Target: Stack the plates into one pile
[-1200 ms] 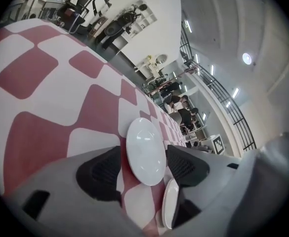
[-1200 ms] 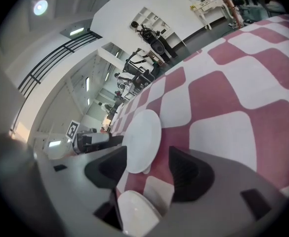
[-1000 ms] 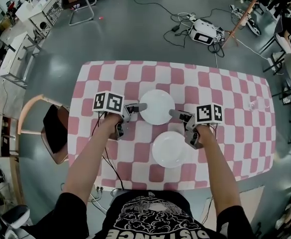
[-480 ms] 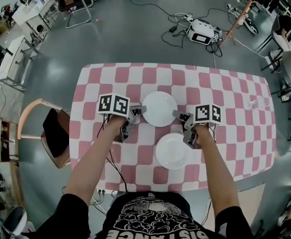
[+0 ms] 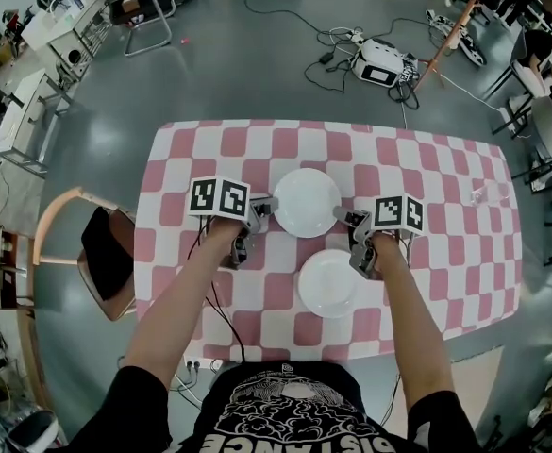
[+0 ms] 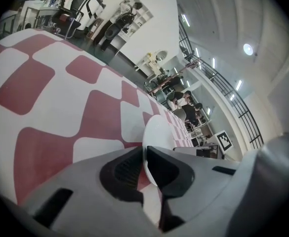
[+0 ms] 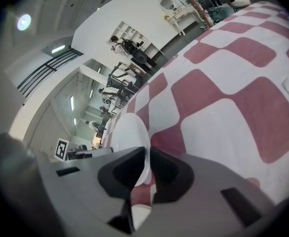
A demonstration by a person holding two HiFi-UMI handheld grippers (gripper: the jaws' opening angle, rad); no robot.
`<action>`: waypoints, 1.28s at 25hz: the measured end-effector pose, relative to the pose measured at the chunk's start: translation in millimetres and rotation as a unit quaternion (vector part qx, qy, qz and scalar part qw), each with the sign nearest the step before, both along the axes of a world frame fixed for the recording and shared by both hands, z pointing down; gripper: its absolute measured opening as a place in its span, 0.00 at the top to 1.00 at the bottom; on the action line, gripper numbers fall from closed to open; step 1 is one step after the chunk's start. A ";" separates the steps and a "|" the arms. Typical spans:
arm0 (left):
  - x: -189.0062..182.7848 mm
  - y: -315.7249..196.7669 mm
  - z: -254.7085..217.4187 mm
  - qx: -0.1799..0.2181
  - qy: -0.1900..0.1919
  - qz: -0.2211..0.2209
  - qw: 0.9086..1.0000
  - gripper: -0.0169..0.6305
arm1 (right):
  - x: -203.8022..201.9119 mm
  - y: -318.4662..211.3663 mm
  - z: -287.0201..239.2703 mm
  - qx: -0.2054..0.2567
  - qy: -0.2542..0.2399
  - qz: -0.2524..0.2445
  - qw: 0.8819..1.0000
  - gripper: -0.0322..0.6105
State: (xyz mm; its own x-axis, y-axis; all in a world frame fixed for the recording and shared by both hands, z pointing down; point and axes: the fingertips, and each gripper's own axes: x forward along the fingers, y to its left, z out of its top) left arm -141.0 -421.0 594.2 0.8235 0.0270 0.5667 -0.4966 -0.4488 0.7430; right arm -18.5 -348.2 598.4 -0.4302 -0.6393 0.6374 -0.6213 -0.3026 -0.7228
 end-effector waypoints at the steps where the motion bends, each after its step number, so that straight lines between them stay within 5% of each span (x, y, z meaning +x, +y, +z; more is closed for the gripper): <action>1: 0.4 -0.1 -3.8 0.003 0.004 -0.001 1.000 0.92 | 0.5 0.2 -2.7 0.002 0.000 0.003 1.000 0.89; 14: -3.7 16.7 -45.9 0.021 0.024 -0.009 0.999 0.93 | -4.3 17.6 -42.7 0.020 0.012 -0.001 1.000 0.89; 32: -9.8 87.6 -60.0 0.033 0.019 -0.097 0.995 0.93 | 0.7 65.7 -57.1 0.044 0.001 -0.084 0.996 0.89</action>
State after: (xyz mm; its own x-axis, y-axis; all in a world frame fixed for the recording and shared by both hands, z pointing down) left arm -150.8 -333.4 534.2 0.8301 -0.1718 0.5304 -0.5512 -0.3957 0.7345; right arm -17.9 -282.6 541.3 -0.5346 -0.6116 0.5832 -0.6586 -0.1310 -0.7410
